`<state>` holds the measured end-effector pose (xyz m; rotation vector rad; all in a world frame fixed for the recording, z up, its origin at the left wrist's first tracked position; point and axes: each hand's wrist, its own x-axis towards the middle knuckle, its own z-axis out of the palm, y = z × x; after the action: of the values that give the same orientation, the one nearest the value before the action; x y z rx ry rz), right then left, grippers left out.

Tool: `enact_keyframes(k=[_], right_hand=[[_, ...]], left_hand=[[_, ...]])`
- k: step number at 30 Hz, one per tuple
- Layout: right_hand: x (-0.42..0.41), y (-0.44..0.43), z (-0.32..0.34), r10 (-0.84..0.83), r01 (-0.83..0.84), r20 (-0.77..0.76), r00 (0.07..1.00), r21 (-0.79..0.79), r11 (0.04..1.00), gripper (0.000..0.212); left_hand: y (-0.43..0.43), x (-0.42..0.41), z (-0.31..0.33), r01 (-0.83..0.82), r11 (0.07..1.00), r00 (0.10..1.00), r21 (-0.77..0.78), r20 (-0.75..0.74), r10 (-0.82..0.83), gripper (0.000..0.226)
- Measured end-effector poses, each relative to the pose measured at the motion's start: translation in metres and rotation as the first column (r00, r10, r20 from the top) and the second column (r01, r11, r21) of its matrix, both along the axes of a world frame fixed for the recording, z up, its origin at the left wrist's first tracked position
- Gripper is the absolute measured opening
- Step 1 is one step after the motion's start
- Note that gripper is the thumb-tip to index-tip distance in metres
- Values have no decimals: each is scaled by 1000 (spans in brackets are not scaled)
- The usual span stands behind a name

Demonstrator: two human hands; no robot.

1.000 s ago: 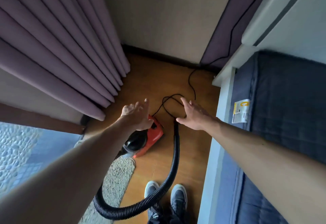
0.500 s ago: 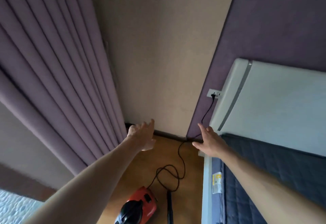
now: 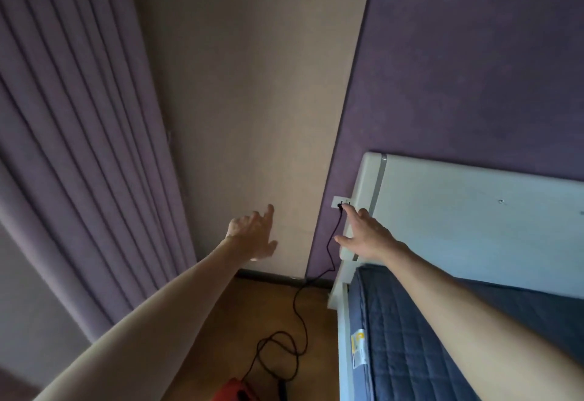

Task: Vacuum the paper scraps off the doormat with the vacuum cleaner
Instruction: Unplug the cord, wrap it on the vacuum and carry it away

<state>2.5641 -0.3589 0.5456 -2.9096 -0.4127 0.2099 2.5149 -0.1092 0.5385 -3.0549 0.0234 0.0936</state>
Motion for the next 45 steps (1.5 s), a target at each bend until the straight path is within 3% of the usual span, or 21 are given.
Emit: enact_keyframes(k=[9,17,29,39,45], right_hand=[[27,-14,-10,-30,29,17,999,58,998,77],[106,-30,-41,-11,12,-13,1000,82,997,81],[242,-80,-111,-48,60,-108,993,112,992,77],[304,-78,-188,-49,98,-159,986,316,944,74],[331,-59,-247,-107,260,-298,949,542,799,82]], left_hand=[[-20,34,-12,134,978,988,157,50,-144,86],[-40,111,-36,142,973,986,180,58,-155,83],[-93,258,-114,148,978,989,146,-48,-142,82],[-128,329,-216,98,995,979,-26,-178,-101,82],[-145,349,-288,-36,968,956,-247,-292,-39,86]])
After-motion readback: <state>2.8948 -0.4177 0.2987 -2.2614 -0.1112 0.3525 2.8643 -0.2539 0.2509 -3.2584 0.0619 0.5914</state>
